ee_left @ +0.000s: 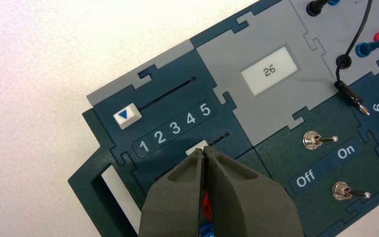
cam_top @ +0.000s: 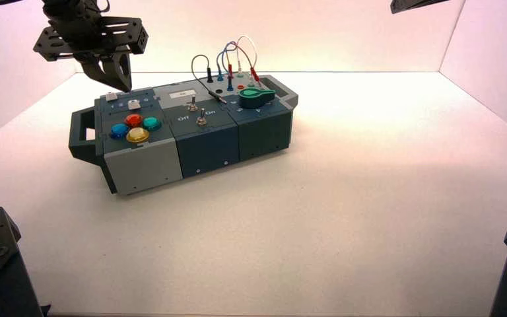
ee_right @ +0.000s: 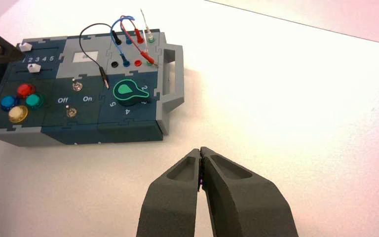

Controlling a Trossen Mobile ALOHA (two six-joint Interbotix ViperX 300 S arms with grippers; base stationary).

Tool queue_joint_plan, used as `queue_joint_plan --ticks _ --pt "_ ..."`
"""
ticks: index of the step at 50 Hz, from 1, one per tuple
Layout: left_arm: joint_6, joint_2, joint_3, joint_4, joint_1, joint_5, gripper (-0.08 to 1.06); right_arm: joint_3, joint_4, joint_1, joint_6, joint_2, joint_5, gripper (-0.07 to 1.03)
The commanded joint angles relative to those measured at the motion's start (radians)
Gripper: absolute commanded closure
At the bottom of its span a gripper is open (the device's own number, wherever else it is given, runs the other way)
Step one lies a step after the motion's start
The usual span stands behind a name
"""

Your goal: Move the bottom slider to position 4.

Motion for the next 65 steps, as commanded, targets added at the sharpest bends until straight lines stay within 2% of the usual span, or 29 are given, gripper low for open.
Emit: queue_joint_plan --ticks 1,9,21,41,65 --pt "0.005 -0.011 -0.009 0.003 0.008 0.002 1.00 -0.023 0.005 0.002 0.002 -0.002 -0.011 0.98" --pt "0.009 -0.006 -0.009 0.025 0.014 0.003 1.00 -0.023 0.005 0.003 0.002 -0.002 -0.011 0.98" --pt "0.020 0.009 -0.009 0.034 0.018 0.005 1.00 -0.023 0.006 0.003 0.002 -0.005 -0.011 0.98" --pt "0.046 0.049 -0.017 0.035 0.025 0.008 1.00 -0.021 0.006 0.003 0.002 -0.014 -0.011 0.98" --pt "0.046 0.061 -0.034 0.035 0.025 0.008 1.00 -0.021 0.006 0.003 0.002 -0.014 -0.011 0.98"
